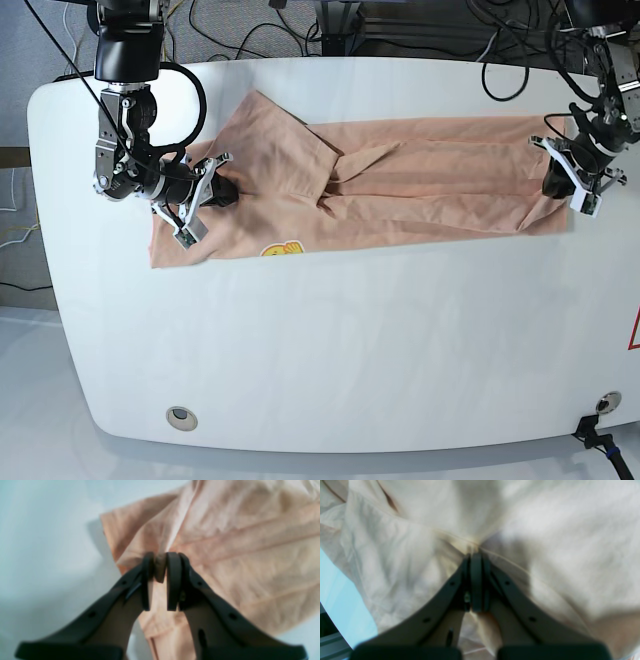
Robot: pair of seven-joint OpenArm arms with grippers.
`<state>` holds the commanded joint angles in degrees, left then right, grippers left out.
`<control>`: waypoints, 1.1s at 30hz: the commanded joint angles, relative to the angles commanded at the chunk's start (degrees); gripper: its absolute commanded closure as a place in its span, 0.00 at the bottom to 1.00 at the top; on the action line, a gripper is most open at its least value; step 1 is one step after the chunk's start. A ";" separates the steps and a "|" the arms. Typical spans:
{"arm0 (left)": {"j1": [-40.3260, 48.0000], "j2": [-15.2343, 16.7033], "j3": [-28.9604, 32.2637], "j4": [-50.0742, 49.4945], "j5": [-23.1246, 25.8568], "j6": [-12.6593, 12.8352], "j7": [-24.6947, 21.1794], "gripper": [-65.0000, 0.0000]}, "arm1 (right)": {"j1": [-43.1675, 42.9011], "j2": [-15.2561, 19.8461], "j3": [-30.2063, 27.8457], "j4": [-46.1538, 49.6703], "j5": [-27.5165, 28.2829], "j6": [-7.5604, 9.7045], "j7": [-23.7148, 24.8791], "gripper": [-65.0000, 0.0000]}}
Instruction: Fold the T-shirt properly
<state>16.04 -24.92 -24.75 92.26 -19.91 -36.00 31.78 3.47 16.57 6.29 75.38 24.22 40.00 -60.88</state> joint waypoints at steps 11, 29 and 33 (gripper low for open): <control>7.82 -1.93 -9.85 4.48 0.35 -4.00 1.41 0.89 | 0.00 0.00 0.09 -0.09 0.00 0.00 0.00 1.00; -6.07 -1.49 -4.92 8.18 -0.44 -4.00 8.62 0.89 | 0.00 -1.23 0.26 -0.09 0.00 0.00 0.00 1.00; -12.75 0.62 3.16 2.37 -0.18 -4.00 9.93 0.89 | 0.00 -1.41 0.35 -0.09 0.00 0.00 0.00 1.00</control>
<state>3.30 -24.31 -21.58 94.64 -20.09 -40.00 41.71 3.47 15.16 6.64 75.30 24.22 40.00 -60.88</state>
